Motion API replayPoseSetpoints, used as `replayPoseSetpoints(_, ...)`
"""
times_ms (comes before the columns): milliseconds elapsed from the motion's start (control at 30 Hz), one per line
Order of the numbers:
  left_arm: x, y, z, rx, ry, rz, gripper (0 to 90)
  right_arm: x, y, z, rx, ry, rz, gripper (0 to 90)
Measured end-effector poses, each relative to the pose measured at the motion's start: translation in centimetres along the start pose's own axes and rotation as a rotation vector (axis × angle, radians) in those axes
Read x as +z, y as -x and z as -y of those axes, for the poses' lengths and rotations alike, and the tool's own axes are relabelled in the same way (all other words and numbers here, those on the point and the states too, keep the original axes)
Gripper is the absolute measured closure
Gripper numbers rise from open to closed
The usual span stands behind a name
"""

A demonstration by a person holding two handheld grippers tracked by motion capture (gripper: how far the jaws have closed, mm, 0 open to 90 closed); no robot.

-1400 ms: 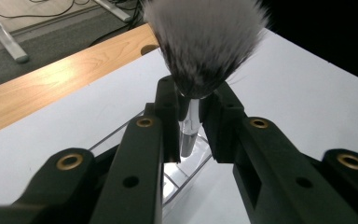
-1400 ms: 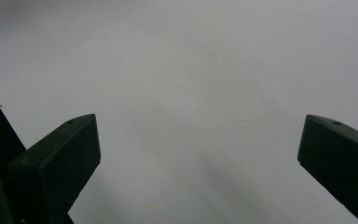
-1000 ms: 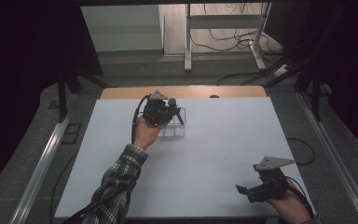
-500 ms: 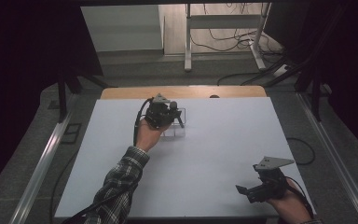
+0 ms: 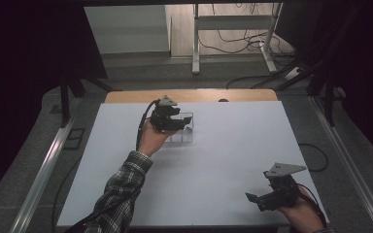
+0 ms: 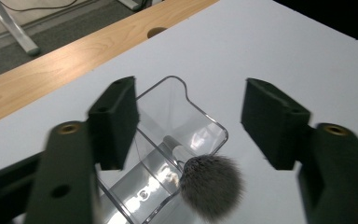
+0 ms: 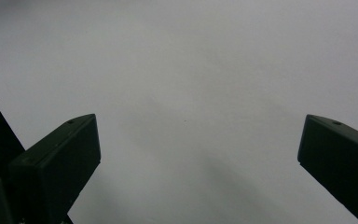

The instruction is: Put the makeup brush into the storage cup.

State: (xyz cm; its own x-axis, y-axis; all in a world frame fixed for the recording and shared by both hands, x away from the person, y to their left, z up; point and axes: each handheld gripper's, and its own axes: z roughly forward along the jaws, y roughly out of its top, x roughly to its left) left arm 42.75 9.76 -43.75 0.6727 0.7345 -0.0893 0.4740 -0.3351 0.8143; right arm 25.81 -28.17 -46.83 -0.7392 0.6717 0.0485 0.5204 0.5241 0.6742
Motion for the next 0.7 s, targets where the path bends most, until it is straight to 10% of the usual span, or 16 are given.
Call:
replayPoseSetpoints(233,0.08,-0.09,0.02,-0.027,-0.007,0.017,10.9,-0.01,0.03,0.00,0.000,0.000,0.003,0.0)
replayPoseSetpoints(700,-0.52,0.02,-0.08,-0.019,-0.023,0.045,1.2,-0.01,0.06,0.01,0.003,0.002,0.002,0.0)
